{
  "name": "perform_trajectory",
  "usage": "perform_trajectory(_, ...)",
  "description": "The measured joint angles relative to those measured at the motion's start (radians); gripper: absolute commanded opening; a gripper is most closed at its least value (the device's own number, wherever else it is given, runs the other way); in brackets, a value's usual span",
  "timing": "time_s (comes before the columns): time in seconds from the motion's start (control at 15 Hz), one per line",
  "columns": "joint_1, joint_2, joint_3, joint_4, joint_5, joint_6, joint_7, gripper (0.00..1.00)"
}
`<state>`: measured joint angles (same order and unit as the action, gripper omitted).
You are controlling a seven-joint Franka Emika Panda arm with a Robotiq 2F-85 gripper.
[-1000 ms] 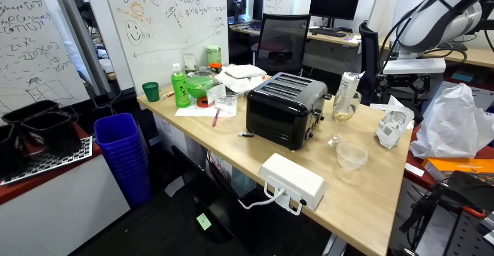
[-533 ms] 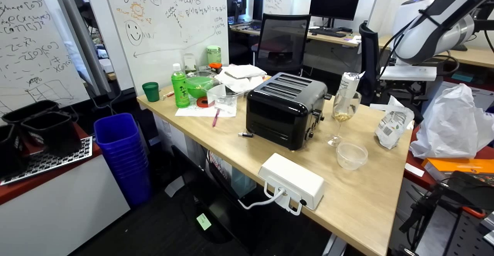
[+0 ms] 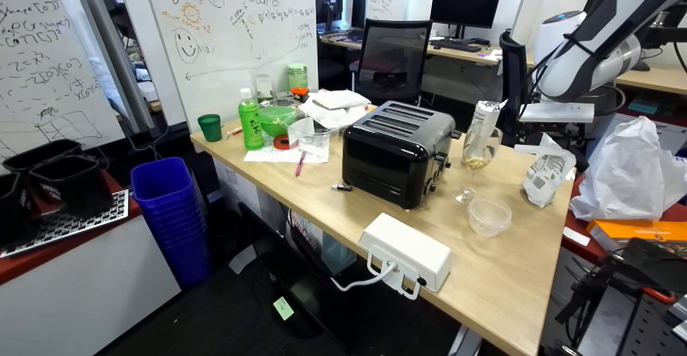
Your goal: Pick up the sachet from the table and move it to the left.
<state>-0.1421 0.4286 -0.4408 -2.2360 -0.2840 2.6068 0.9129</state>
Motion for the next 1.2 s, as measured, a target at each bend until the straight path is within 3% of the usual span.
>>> perform_trajectory(0.2, 0.014, 0.015, -0.016, 0.004, 0.000, 0.000, 0.001, 0.92)
perform_trajectory(0.27, 0.016, 0.019, -0.020, 0.005, 0.000, 0.000, 0.001, 0.76)
perform_trajectory(1.0, 0.023, 0.026, -0.025, 0.005, 0.002, 0.000, 0.001, 0.00)
perform_trajectory(1.2, 0.028, 0.024, -0.023, 0.006, 0.004, 0.000, 0.001, 0.00)
